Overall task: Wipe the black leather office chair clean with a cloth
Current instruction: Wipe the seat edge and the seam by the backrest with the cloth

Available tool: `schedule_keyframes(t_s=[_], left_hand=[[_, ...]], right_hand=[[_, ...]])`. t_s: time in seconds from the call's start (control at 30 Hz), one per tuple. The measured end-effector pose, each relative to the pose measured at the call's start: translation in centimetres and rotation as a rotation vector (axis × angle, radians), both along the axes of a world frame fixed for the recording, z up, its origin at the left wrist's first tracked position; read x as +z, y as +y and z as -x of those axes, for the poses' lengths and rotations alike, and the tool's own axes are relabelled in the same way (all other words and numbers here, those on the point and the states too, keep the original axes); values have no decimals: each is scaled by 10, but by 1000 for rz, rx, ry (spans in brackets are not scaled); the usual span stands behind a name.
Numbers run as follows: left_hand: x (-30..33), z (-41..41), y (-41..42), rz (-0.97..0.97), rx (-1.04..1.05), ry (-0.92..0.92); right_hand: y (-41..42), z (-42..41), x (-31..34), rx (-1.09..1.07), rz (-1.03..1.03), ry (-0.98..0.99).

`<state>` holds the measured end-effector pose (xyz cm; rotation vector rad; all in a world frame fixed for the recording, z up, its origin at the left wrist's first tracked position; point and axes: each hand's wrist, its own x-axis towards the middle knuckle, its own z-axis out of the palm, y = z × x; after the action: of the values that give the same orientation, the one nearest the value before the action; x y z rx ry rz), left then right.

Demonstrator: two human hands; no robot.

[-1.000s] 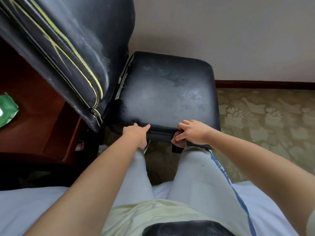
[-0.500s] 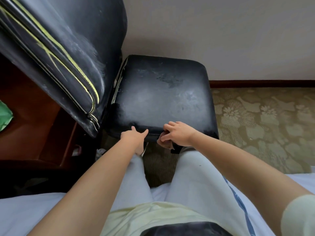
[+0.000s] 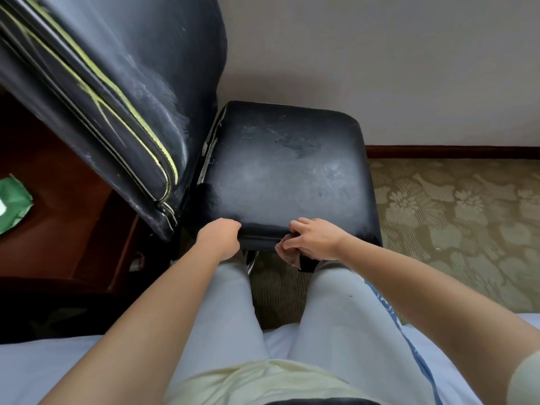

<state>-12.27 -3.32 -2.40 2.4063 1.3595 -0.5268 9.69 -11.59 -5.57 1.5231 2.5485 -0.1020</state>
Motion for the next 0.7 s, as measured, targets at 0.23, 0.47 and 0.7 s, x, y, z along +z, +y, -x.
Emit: schedule_keyframes(t_s=[0.23,0.47,0.7], left_hand=[[-4,17,4,-10,14,-38],[4,44,16,-86,125,35],[9,62,20,-73,226,107]], right_hand=[[38,46,-10,139,-28,-9],[76,93,0,146,16,-31],[101,123,-3,145,36,5]])
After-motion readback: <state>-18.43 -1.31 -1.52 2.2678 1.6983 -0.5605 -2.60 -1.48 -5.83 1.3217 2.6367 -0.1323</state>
